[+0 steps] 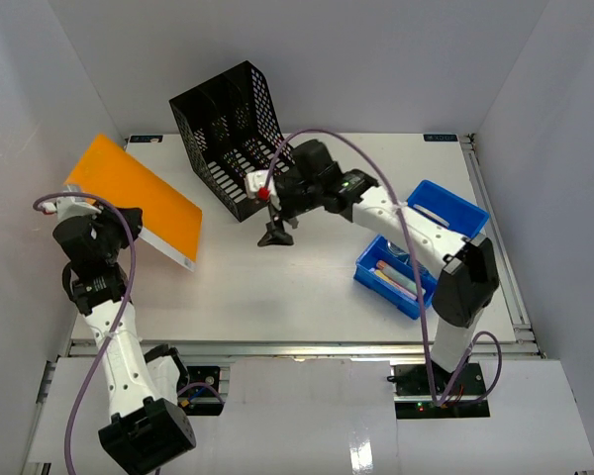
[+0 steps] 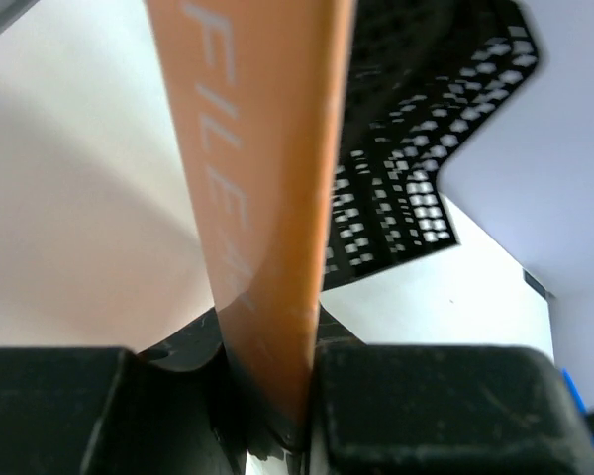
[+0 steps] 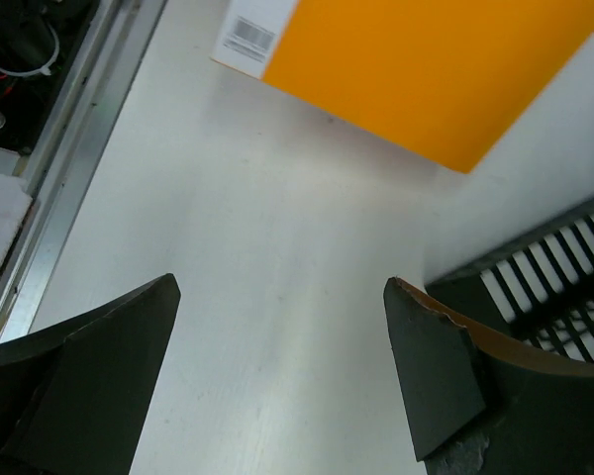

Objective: Organize the desk

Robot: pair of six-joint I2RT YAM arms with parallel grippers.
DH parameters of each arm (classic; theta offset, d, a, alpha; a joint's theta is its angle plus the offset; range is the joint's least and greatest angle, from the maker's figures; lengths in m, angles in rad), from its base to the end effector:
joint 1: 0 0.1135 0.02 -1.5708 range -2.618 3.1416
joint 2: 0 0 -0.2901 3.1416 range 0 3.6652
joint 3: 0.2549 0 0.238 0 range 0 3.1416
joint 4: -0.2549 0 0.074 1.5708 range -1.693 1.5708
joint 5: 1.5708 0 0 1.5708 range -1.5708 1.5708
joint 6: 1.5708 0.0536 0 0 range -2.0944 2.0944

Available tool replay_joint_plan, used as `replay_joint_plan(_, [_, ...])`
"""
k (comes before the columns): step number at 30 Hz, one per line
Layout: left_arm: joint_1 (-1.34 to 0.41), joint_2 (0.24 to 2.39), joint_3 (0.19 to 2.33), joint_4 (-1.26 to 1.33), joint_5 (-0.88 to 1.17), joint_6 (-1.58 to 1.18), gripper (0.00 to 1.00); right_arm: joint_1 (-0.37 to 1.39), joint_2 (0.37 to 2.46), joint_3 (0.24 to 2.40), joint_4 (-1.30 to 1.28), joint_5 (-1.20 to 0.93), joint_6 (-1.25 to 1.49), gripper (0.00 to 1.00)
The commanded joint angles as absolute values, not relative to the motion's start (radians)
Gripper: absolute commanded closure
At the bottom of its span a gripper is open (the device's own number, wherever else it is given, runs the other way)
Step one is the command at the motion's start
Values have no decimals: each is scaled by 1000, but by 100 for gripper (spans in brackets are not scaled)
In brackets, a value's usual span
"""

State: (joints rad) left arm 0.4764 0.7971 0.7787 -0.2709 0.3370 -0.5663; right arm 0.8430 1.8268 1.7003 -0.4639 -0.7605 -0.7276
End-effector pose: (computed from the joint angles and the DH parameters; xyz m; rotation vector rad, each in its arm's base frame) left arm 0.1575 0.0613 0.3412 -0.7160 1.7167 -0.3754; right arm 0.2540 0.3406 0.3618 -1.7635 1.1437 0.8835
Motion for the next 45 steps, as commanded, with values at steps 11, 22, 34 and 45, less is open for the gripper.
replay_joint_plan(11, [388, 805, 1000, 161, 941, -504, 100, 557, 1465, 1424, -173, -798, -413, 10])
replay_joint_plan(22, [140, 890, 805, 740, 1138, -834, 100, 421, 1484, 1559, -33, -905, -5, 10])
replay_joint_plan(34, [-55, 965, 723, 848, 1181, -842, 100, 364, 1457, 1364, 537, -1196, 428, 3])
replay_joint_plan(45, [-69, 977, 759, 696, 1167, -724, 100, 343, 1359, 1398, 336, -1036, 200, 16])
